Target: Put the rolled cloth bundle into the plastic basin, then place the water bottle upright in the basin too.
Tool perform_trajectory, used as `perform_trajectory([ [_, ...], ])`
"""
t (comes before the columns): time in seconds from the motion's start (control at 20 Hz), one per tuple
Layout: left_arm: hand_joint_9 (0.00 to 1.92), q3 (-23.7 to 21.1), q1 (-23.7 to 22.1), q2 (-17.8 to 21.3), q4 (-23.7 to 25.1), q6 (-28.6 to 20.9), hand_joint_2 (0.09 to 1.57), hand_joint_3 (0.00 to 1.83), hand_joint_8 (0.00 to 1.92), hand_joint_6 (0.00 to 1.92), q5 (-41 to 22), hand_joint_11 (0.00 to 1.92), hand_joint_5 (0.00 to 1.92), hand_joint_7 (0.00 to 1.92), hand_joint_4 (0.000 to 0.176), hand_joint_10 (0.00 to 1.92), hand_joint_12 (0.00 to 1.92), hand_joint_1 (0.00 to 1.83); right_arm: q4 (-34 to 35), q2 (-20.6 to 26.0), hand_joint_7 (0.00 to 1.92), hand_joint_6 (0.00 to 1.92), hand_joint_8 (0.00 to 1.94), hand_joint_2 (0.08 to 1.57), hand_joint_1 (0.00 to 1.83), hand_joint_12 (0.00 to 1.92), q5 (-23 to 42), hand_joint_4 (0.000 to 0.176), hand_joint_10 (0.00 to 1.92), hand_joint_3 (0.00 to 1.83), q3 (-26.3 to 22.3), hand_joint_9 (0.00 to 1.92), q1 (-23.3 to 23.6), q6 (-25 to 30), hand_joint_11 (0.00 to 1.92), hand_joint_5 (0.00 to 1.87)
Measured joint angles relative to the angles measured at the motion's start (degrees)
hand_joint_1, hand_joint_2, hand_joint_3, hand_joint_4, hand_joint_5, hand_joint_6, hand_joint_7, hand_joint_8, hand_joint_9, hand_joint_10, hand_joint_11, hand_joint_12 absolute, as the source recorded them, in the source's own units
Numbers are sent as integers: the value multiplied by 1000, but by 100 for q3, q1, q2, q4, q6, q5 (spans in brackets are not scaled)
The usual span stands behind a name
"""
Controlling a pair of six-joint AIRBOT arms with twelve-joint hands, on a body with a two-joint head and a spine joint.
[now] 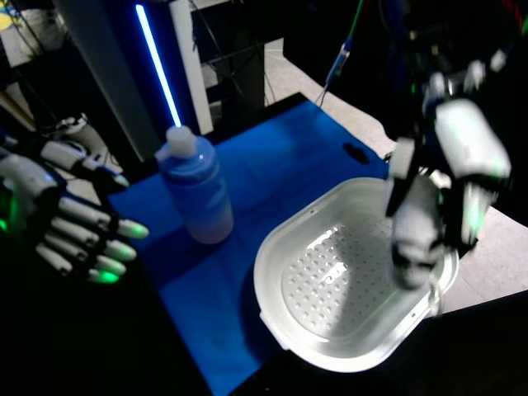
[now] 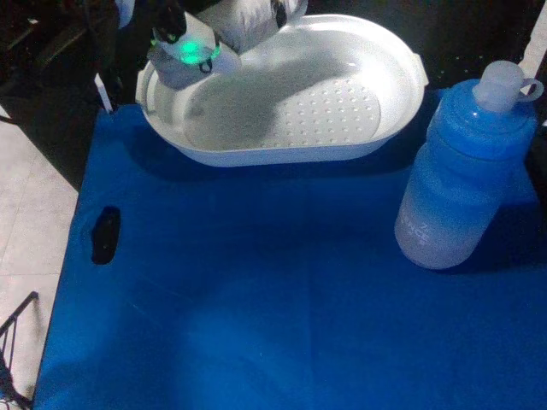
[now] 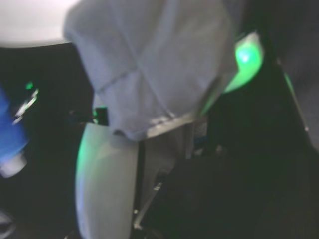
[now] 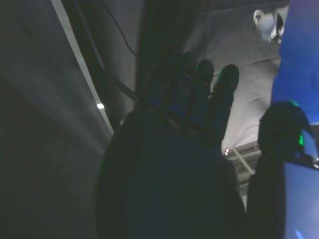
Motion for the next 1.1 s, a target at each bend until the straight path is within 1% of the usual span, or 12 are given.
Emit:
perform_trajectory([
  [0.3,1182,74,254,11,-81,0,1187,7,1921,1921,201,1338,775,972,176,1921,1921,1730,-35,15,345,2,0,1409,443,893,17,17,3,0,0,280,35,44,0,485],
  [0.45,1011,68,256,4,-70,2,1196,1,1921,1921,181,1187,664,806,176,1921,1921,1186,-42,20,346,2,1,1404,464,866,20,13,1,0,0,278,35,52,0,490],
  [0.5,786,70,258,-2,-66,2,1150,0,1743,1663,179,968,612,641,99,1921,1921,986,-42,20,347,2,1,1402,459,837,17,17,2,0,0,282,35,52,0,492],
  [0.55,713,70,260,-20,-66,2,1117,0,1593,1444,179,861,657,639,82,1858,1921,961,-46,20,347,3,1,1401,460,836,20,20,4,0,0,286,35,55,0,494],
  [0.6,666,74,260,-33,-63,4,1164,0,1419,1210,188,756,850,653,172,1734,1921,969,-44,20,352,4,3,1399,459,838,17,19,5,0,0,291,35,57,0,495],
  [0.7,538,74,271,-66,-63,-4,1184,1,1496,1236,223,645,818,511,176,1842,1920,940,-46,20,367,4,8,1402,463,841,17,14,5,0,0,292,35,61,0,497],
  [0.75,520,72,271,-66,-63,-13,1187,1,1551,1242,243,654,813,484,176,1893,1921,937,-44,20,368,4,8,1402,465,842,20,14,5,0,0,292,35,61,0,497],
  [0.8,452,68,271,-66,-66,-17,1021,0,1430,422,245,550,744,416,98,1821,1921,783,-35,17,372,1,3,1405,481,795,17,16,1,0,0,276,35,61,0,494],
  [0.85,427,68,271,-66,-63,-20,1004,0,1350,200,240,459,765,404,82,1775,1921,766,-37,17,376,2,4,1403,495,795,17,15,2,0,0,277,35,61,0,496],
  [0.9,424,68,271,-63,-42,-17,990,0,1141,85,240,350,749,431,83,1607,1865,729,-42,17,375,0,3,1405,500,795,20,18,1,0,0,276,35,63,0,493],
  [1.0,566,-15,271,-24,-42,-35,939,0,44,2,205,100,506,624,111,202,1182,624,-46,17,381,1,3,1404,508,792,17,20,3,0,0,282,35,66,0,496],
  [1.1,474,-114,271,33,-35,-44,931,0,2,2,79,53,386,494,113,6,886,536,-44,17,386,1,3,1405,530,796,20,14,2,0,0,282,35,72,0,495],
])
